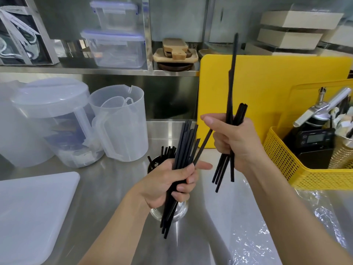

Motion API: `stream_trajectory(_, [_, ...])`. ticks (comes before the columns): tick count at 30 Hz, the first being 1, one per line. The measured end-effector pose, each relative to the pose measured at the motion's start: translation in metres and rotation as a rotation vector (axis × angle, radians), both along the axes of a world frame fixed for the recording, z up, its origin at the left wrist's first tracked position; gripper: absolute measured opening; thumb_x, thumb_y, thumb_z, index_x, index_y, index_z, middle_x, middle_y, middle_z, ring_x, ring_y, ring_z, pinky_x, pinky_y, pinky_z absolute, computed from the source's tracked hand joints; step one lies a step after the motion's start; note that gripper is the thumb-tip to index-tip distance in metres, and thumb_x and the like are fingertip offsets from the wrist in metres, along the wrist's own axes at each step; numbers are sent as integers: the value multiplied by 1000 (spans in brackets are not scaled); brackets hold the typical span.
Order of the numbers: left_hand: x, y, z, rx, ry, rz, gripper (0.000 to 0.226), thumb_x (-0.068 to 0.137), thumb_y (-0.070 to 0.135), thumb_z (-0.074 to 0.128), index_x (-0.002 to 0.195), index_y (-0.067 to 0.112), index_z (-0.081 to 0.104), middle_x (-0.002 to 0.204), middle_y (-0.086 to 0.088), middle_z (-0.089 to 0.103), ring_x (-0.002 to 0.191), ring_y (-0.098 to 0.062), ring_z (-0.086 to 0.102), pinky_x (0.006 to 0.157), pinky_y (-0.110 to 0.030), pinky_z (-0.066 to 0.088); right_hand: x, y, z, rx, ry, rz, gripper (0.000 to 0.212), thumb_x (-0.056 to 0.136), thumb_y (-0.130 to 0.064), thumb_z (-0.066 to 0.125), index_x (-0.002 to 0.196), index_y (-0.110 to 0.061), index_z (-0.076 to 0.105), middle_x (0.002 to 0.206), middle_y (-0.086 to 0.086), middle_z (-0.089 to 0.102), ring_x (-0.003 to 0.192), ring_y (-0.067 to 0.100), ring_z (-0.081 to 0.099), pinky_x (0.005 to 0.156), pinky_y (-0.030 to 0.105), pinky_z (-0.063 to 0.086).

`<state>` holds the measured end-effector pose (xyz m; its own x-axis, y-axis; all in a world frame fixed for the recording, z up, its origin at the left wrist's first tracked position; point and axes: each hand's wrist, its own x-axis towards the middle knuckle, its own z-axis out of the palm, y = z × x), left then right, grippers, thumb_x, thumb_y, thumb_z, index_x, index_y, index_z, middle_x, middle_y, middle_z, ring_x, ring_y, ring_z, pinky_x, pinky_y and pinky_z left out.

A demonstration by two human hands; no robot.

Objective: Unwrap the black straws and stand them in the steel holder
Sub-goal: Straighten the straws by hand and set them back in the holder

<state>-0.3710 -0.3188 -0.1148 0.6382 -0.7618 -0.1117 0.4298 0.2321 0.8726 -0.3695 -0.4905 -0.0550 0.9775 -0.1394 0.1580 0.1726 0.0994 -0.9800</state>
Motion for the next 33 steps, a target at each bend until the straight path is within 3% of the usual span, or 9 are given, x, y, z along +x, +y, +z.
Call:
stream_trajectory(4, [0, 5, -3, -25, -17, -130, 37, 81, 30, 68, 110, 8, 66, 61, 6, 47, 46, -2, 34, 39, -12, 28, -2, 0, 5, -155, 45, 122, 21, 58, -31, 76, 70, -13, 73, 40, -4, 30, 39, 13, 20, 41, 24, 16])
stream_trajectory(11, [-1, 6, -5, 15, -26, -166, 33, 83, 28, 65, 110, 9, 65, 61, 4, 48, 47, -4, 35, 40, -13, 32, -3, -1, 0, -181, 86, 133, 18, 54, -29, 77, 60, -14, 70, 45, 1, 32, 40, 14, 22, 43, 28, 16])
stream_trajectory(13, [-1, 7, -4, 47, -32, -124, 26, 87, 22, 60, 108, 7, 65, 60, 3, 46, 46, -5, 34, 39, -14, 32, -1, -5, -1, -127, 75, 69, 19, 57, -28, 76, 63, -13, 68, 43, -1, 31, 40, 14, 22, 45, 30, 14])
stream_trajectory(16, [-1, 11, -5, 112, -43, -79, 23, 88, 17, 50, 103, 5, 63, 59, 2, 44, 44, -6, 34, 38, -15, 32, 2, -15, -1, 5, 39, -36, 15, 68, -21, 74, 72, -9, 66, 40, -6, 31, 37, 11, 23, 40, 20, 17])
stream_trajectory(20, [3, 24, -7, 328, -67, -68, 14, 85, 19, 59, 92, 7, 62, 59, 2, 43, 43, -6, 32, 37, -15, 27, 10, -32, 0, 278, -19, -219, 11, 85, -15, 64, 81, -6, 58, 37, -10, 31, 32, 7, 24, 36, 16, 21])
stream_trajectory(23, [6, 29, -3, 421, 14, 77, 13, 89, 18, 58, 81, 8, 54, 55, 3, 38, 39, -3, 28, 33, -13, 23, 14, -39, -5, 375, -32, -360, 17, 89, -17, 62, 80, -7, 51, 38, -8, 30, 31, 8, 23, 36, 15, 20])
stream_trajectory(28, [17, 27, 5, 228, 248, 376, 18, 92, 14, 49, 74, 10, 45, 48, 4, 34, 34, -2, 27, 29, -12, 22, 11, -34, -15, 479, -75, -363, 14, 90, -18, 60, 79, -11, 56, 40, -8, 38, 34, 7, 27, 37, 17, 23])
stream_trajectory(33, [19, 17, 9, 15, 396, 615, 18, 92, 14, 50, 79, 3, 51, 62, -5, 54, 41, -6, 43, 33, -14, 35, 6, -24, -21, 468, -99, -293, 11, 91, -14, 55, 87, -6, 63, 61, 4, 66, 32, 8, 32, 37, 15, 26])
